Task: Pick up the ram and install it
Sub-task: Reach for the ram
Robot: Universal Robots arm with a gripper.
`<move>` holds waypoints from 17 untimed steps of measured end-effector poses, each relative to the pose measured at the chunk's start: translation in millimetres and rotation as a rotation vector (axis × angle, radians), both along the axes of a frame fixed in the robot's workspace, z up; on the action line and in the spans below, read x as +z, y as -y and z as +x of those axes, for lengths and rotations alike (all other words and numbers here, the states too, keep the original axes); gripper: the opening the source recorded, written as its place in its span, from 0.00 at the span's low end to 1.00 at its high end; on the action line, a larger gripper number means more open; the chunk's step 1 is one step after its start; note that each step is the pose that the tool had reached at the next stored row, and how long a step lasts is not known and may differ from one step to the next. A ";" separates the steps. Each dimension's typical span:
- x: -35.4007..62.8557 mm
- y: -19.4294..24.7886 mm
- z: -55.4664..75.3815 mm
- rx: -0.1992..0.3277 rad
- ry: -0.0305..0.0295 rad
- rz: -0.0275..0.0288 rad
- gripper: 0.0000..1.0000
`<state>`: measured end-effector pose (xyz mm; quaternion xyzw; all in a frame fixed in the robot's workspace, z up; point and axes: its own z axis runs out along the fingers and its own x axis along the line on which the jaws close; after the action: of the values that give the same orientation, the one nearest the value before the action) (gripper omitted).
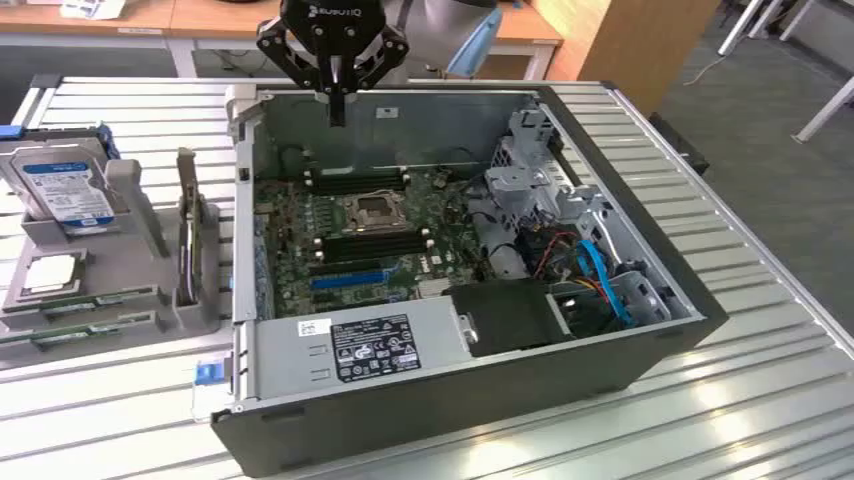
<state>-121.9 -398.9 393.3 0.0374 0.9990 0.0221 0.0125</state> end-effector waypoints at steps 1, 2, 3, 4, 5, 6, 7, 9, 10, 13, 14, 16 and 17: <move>0.0 0.0 0.0 0.000 0.0000 0.0000 0.10; 0.0 0.0 0.0 0.000 0.0000 0.0000 0.10; 0.0 0.0 0.0 0.000 0.0000 0.0000 0.10; 0.0 0.0 0.0 0.000 0.0000 0.0000 0.10; 0.0 0.0 0.0 0.000 0.0000 0.0000 0.10; 0.0 0.0 0.0 0.000 0.0000 0.0001 0.10; 0.0 0.0 0.0 0.000 0.0000 0.0000 0.10; 0.0 0.0 0.0 0.000 0.0000 0.0001 0.10; 0.0 0.0 0.0 0.000 0.0000 0.0001 0.10; 0.0 0.0 0.0 0.000 0.0000 0.0000 0.10; 0.0 0.0 0.0 0.000 0.0001 0.0001 0.10; 0.0 0.0 0.0 0.000 0.0000 0.0000 0.10; 0.0 0.0 0.0 0.000 0.0000 0.0000 0.10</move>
<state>-121.9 -398.9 393.3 0.0374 0.9990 0.0221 0.0125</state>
